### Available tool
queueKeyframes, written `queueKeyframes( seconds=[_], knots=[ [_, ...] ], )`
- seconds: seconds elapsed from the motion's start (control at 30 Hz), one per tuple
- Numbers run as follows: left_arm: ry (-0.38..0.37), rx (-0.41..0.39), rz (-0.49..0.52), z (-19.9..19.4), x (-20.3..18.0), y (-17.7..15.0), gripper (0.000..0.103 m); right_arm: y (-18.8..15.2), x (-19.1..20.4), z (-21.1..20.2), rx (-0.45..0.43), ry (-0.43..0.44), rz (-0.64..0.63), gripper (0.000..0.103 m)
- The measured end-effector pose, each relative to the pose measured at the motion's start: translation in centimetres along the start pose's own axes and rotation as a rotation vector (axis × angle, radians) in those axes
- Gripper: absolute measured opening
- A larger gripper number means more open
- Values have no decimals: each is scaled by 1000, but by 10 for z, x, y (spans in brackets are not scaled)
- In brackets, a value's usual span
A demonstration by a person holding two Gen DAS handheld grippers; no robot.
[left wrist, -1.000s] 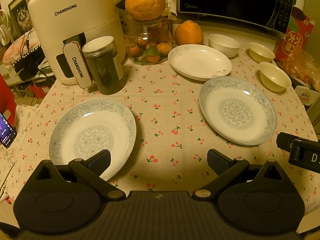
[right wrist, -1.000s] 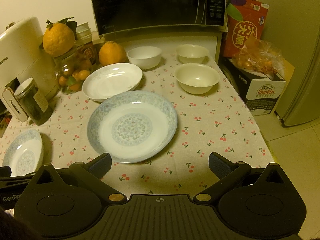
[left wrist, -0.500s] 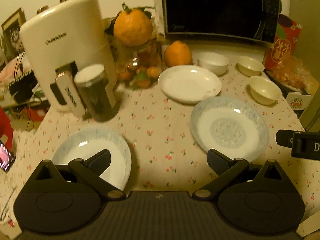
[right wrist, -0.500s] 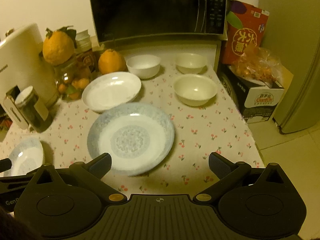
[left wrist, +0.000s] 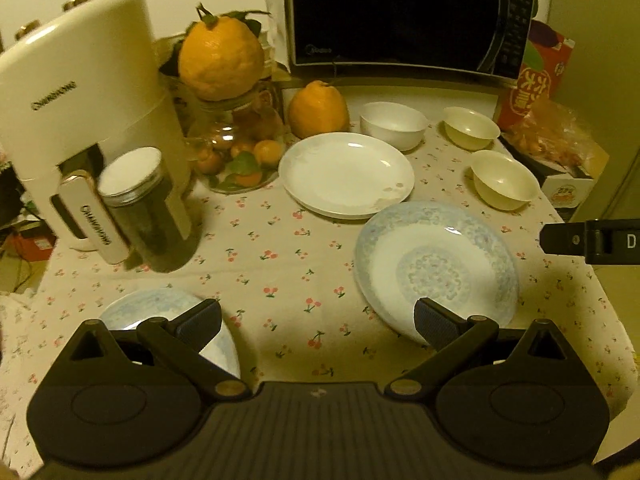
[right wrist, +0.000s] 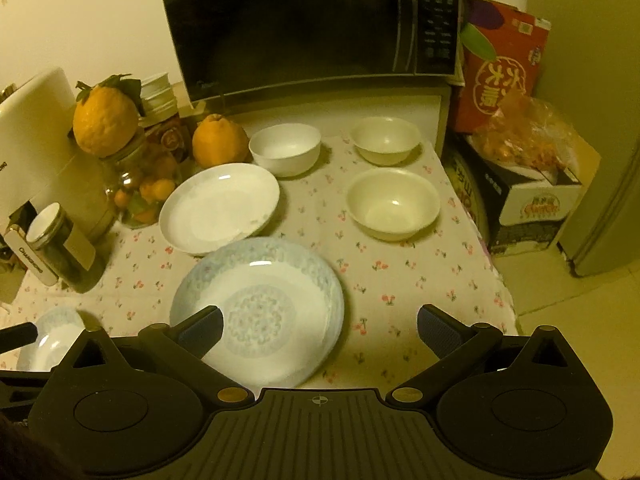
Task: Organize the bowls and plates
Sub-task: 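Reach the left tool to one blue-patterned plate while the right tool reaches the other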
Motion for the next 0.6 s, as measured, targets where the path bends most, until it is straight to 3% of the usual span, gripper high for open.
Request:
queueKeyframes(
  seconds=[0.17,0.23,0.33,0.6],
  knots=[
    [-60,10,-56,18,6,2,102,2,0,25,17,45,-13,103],
    [-104,36,-80,26,6,1,96,-4,-2,36,15,66,5,103],
    [-152,76,-93,36,3,1,91,-11,0,51,80,111,12,103],
    [-250,112,-121,59,-2,5,81,-1,-13,71,84,194,70,103]
  ],
)
Point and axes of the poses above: each gripper's, at about its wrist camera, not at the fingertips, and z roughly the way its jaws point, x to its left, y to its top, the point moved 10 cm from there along z, roughly the way its jaws point, and after that the axes turned 8 degrees about -z, right-handed, at the moved point
